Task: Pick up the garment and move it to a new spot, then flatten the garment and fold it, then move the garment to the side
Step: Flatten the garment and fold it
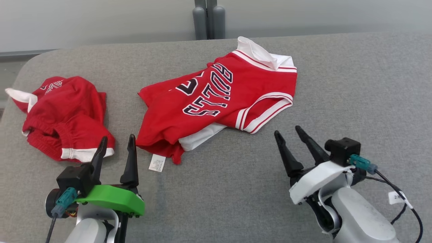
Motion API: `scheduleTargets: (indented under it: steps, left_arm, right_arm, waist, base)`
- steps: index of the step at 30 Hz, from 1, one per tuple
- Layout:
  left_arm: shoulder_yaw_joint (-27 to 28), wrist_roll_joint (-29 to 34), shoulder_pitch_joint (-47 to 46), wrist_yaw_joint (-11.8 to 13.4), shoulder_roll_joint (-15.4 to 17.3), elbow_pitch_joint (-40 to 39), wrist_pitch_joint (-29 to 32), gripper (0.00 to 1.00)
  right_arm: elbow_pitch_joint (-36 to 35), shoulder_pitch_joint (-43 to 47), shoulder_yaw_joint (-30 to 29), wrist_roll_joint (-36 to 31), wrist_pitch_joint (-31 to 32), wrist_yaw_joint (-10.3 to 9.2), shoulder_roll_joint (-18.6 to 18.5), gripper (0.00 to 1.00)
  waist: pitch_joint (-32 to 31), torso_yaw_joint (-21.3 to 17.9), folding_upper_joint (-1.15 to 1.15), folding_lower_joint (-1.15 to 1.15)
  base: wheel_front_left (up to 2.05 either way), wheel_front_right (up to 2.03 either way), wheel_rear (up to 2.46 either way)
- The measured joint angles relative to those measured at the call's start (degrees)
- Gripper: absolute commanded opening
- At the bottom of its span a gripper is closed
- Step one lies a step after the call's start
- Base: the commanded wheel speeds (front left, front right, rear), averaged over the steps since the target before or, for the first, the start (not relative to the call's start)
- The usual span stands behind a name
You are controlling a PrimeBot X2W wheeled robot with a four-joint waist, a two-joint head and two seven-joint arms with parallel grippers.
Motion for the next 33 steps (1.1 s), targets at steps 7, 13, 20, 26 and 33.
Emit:
scheduleTargets:
  steps: [7, 13, 20, 26, 33]
  left_arm:
    - [-1.09, -0.36, 0.43, 0.0, -1.27, -0.32, 0.02, 1.0]
    - [-1.7, -1.13, 0.92, -0.46, -2.47, 1.04, -0.01, 1.0]
    - [-1.77, -1.31, 0.94, -0.89, -2.76, 2.22, -0.52, 1.0]
    - [-2.33, -1.48, 0.66, -1.08, -3.15, 2.92, -0.54, 1.0]
    - [-2.43, -1.75, 0.37, -1.36, -3.18, 3.74, -0.42, 1.0]
  right_arm:
    - [11.79, -7.6, 8.67, 5.5, 6.95, 0.0, 0.26, 1.0]
    - [20.53, -10.59, 6.35, 7.99, 9.65, 0.0, 0.9, 1.0]
    - [24.3, -12.95, 3.74, 8.61, 5.59, 0.0, 3.03, 1.0]
    - [24.6, -14.33, 3.13, 9.69, 1.68, 0.0, 3.75, 1.0]
    - [25.12, -15.47, 3.35, 10.06, 0.31, 0.0, 4.09, 0.0]
  waist:
    - [0.39, 4.44, 0.0, 0.0]
    - [0.76, 8.39, 0.0, 0.0]
    - [1.79, 11.71, 0.0, 0.0]
    - [2.89, 12.94, 0.0, 0.0]
    - [3.35, 13.3, 0.0, 0.0]
  base:
    - [0.0, 0.0, 0.0]
    - [0.0, 0.0, 0.0]
    - [0.0, 0.0, 0.0]
    - [0.0, 0.0, 0.0]
    - [0.0, 0.0, 0.0]
